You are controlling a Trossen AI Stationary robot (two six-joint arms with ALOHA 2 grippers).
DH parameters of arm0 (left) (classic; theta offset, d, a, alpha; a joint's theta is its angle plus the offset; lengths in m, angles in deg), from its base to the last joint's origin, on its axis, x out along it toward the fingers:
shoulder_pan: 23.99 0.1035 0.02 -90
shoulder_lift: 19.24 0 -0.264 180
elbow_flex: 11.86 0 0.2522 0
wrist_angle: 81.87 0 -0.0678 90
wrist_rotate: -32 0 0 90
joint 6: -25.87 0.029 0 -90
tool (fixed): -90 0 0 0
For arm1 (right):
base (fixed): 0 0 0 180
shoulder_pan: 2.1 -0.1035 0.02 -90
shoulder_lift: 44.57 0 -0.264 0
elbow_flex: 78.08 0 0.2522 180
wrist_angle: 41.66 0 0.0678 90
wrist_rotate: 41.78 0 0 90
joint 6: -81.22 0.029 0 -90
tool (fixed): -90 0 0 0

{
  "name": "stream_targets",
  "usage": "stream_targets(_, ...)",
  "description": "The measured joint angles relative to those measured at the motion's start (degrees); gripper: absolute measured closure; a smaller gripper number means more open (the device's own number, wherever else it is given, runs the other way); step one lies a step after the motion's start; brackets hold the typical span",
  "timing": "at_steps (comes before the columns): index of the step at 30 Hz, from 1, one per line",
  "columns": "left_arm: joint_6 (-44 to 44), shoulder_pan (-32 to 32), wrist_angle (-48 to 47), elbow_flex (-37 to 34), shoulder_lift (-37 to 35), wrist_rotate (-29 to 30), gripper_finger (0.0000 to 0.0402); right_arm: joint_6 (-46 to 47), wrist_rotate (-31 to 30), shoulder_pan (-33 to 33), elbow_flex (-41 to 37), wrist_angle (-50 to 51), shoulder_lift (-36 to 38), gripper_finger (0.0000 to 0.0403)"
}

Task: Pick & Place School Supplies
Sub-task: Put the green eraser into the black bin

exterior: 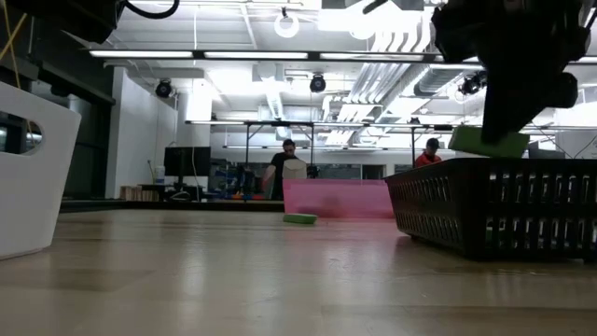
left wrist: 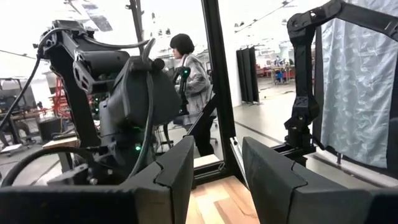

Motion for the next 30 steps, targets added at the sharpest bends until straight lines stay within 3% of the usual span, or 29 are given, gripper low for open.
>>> stream_targets(30, -0.15, -0.22, -0.02, 0.0, 0.0, -0.22, 0.0268, -2.25, 2.64, 0.26, 0.0, -5.81, -1.78, 0.0358)
